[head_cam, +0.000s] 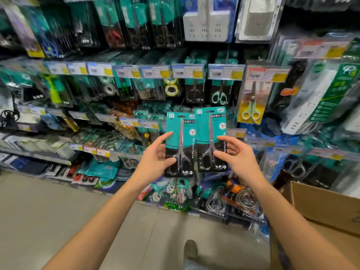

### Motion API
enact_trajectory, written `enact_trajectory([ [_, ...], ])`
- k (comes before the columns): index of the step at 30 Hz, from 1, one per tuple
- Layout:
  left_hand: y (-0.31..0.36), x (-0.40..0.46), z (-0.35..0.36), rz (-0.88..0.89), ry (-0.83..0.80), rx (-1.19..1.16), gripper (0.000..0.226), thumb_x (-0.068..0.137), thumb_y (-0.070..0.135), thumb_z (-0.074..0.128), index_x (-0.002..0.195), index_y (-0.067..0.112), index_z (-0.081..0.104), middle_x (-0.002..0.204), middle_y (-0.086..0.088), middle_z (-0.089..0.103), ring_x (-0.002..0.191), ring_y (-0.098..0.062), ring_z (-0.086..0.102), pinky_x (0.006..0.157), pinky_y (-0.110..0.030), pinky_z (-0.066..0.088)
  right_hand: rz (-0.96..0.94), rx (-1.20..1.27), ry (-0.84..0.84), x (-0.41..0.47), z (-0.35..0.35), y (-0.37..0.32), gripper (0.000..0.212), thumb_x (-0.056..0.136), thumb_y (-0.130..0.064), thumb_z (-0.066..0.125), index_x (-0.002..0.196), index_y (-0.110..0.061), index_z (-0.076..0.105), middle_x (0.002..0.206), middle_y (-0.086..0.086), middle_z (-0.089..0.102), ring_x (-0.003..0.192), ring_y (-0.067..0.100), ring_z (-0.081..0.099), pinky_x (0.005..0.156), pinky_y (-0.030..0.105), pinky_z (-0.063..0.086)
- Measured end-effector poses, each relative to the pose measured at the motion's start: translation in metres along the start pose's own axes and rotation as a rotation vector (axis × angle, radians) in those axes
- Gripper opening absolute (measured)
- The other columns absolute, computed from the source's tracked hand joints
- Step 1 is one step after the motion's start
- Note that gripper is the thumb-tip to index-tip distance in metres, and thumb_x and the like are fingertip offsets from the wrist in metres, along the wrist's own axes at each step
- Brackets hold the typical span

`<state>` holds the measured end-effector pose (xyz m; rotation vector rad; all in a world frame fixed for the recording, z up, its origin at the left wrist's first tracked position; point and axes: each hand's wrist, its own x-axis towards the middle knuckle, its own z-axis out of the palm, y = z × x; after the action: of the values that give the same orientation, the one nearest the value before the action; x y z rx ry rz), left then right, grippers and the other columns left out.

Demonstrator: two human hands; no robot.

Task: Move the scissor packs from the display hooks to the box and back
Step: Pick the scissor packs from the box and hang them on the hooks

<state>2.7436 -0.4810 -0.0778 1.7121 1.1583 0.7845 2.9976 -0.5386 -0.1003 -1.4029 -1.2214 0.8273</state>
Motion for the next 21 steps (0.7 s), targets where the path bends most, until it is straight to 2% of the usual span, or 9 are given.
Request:
enact_trajectory([
  [1, 0.0, 0.016, 0.0, 0.011, -0.007, 0.02, 0.073, 0.086, 0.004, 0.072, 0.142, 0.039, 0.042, 0.143, -0.006, 0.043, 0.122, -0.014, 0.045, 0.091, -0.018, 0.038, 0.005, 0.001, 0.018, 0.012, -0.003, 0.002, 0.04, 0.08, -0.016, 0.077, 0.115, -0.033, 0.066, 0.125, -0.006, 0.062, 0.121, 0.015, 0.054, 0.101, 0.032, 0.045],
  [3, 0.001, 0.05, 0.001, 0.054, -0.033, 0.071, 0.072, 0.085, 0.004, 0.072, 0.142, 0.036, 0.044, 0.146, 0.003, 0.043, 0.128, -0.014, 0.043, 0.089, -0.012, 0.038, 0.01, -0.014, 0.063, 0.034, -0.009, 0.004, 0.041, 0.081, -0.015, 0.076, 0.118, -0.029, 0.064, 0.124, -0.007, 0.059, 0.121, 0.013, 0.05, 0.1, 0.025, 0.041],
  [5, 0.001, 0.081, 0.003, 0.075, -0.067, 0.093, 0.07, 0.085, 0.005, 0.072, 0.142, 0.037, 0.045, 0.147, 0.007, 0.042, 0.131, -0.01, 0.039, 0.095, -0.017, 0.037, 0.0, -0.034, 0.102, 0.055, -0.016, 0.007, 0.042, 0.082, -0.015, 0.075, 0.121, -0.026, 0.063, 0.123, -0.009, 0.058, 0.12, 0.011, 0.048, 0.097, 0.022, 0.039],
  [8, 0.0, 0.12, 0.006, 0.079, -0.089, 0.1, 0.07, 0.084, 0.007, 0.074, 0.136, 0.044, 0.047, 0.148, -0.002, 0.044, 0.126, -0.01, 0.043, 0.099, -0.025, 0.039, 0.012, -0.029, 0.145, 0.081, -0.024, 0.013, 0.041, 0.084, -0.016, 0.074, 0.122, -0.027, 0.063, 0.126, -0.009, 0.058, 0.121, 0.011, 0.048, 0.098, 0.023, 0.039],
  [13, 0.004, 0.156, 0.012, 0.129, -0.112, 0.096, 0.068, 0.085, 0.008, 0.073, 0.136, 0.044, 0.046, 0.144, -0.006, 0.047, 0.123, -0.005, 0.04, 0.094, -0.022, 0.038, 0.025, -0.001, 0.187, 0.105, -0.028, 0.02, 0.038, 0.085, -0.019, 0.072, 0.118, -0.035, 0.063, 0.129, -0.01, 0.058, 0.124, 0.014, 0.049, 0.106, 0.031, 0.04],
  [15, 0.002, 0.161, 0.013, 0.138, -0.109, 0.077, 0.068, 0.085, 0.011, 0.074, 0.137, 0.043, 0.046, 0.144, -0.009, 0.047, 0.121, -0.006, 0.043, 0.095, -0.025, 0.039, 0.019, 0.003, 0.204, 0.109, -0.027, 0.019, 0.037, 0.086, -0.017, 0.072, 0.117, -0.035, 0.063, 0.124, -0.014, 0.058, 0.118, 0.008, 0.05, 0.102, 0.026, 0.039],
  [18, -0.002, 0.166, 0.012, 0.144, -0.102, 0.055, 0.068, 0.084, 0.013, 0.075, 0.136, 0.047, 0.047, 0.142, -0.009, 0.047, 0.112, -0.014, 0.053, 0.092, -0.022, 0.04, -0.01, 0.007, 0.203, 0.11, -0.023, 0.016, 0.038, 0.086, -0.015, 0.071, 0.115, -0.037, 0.062, 0.118, -0.023, 0.057, 0.106, -0.01, 0.051, 0.093, 0.01, 0.039],
  [19, -0.003, 0.168, 0.011, 0.149, -0.101, 0.048, 0.068, 0.084, 0.013, 0.075, 0.135, 0.048, 0.046, 0.141, -0.009, 0.048, 0.108, -0.013, 0.055, 0.09, -0.018, 0.041, -0.026, 0.004, 0.204, 0.111, -0.022, 0.016, 0.038, 0.086, -0.015, 0.071, 0.114, -0.038, 0.062, 0.118, -0.024, 0.058, 0.106, -0.013, 0.052, 0.09, 0.006, 0.04],
  [21, -0.004, 0.17, 0.009, 0.159, -0.1, 0.027, 0.068, 0.084, 0.012, 0.075, 0.13, 0.053, 0.046, 0.139, -0.008, 0.048, 0.106, 0.0, 0.053, 0.085, -0.011, 0.04, -0.055, 0.012, 0.216, 0.112, -0.02, 0.013, 0.038, 0.085, -0.014, 0.072, 0.114, -0.036, 0.062, 0.119, -0.022, 0.06, 0.107, -0.014, 0.054, 0.089, 0.002, 0.041],
])
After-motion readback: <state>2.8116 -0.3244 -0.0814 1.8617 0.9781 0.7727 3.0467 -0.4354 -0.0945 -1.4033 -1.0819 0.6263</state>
